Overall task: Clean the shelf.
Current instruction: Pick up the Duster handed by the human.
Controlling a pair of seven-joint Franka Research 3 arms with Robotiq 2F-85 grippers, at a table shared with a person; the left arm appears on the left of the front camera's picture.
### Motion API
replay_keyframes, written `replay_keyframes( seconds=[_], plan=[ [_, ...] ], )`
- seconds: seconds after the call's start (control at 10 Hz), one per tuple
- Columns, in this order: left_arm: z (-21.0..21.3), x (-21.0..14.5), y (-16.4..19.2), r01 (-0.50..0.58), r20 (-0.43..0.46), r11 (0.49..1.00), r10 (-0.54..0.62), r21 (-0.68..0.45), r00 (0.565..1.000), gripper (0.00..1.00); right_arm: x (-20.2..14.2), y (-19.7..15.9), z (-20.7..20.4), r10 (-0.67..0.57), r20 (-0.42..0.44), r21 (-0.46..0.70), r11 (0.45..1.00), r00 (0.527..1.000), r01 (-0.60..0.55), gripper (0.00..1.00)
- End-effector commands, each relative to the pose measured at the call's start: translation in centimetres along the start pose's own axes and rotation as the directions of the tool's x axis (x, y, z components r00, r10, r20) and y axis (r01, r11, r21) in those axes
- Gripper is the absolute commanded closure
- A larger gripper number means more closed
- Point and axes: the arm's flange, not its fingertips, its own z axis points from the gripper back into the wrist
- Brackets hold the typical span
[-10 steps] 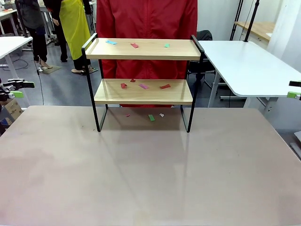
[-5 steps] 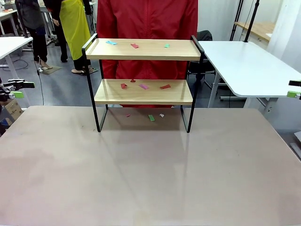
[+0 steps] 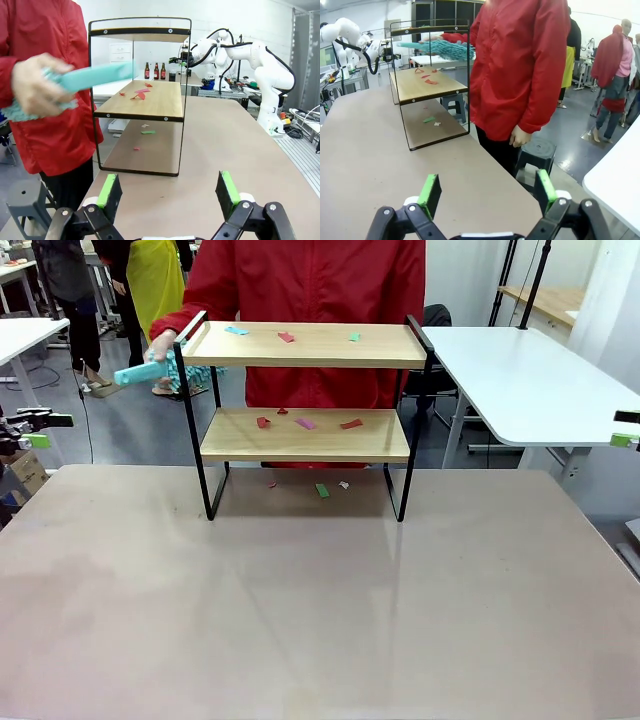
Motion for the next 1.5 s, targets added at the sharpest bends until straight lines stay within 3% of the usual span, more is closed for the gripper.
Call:
replay_keyframes(
  seconds=[0.0,1.1,1.2,1.4],
  plan=[
    [0.0,0.2,0.0,0.003,-0.001,1.0,-0.003,-0.001,1.0,0.0,0.7,0.3,-0.2,-0.012,-0.007,-0.012,1.0,1.0,0.012,0.0],
    [0.0,0.0,0.0,0.0,0.0,1.0,0.0,0.0,1.0,0.0,0.7,0.3,-0.2,-0.012,-0.007,-0.012,1.0,1.0,0.012,0.0],
    [-0.1,2.5,0.0,-0.039,0.012,0.999,0.039,0.016,0.999,0.0,0.7,0.3,-0.2,-0.012,-0.007,-0.012,1.0,1.0,0.012,0.0],
    [-0.4,8.5,-1.4,-0.077,-0.115,0.986,0.095,0.151,0.989,0.0,0.7,0.3,-0.2,-0.012,-0.007,-0.012,1.0,1.0,0.012,0.0]
  ],
)
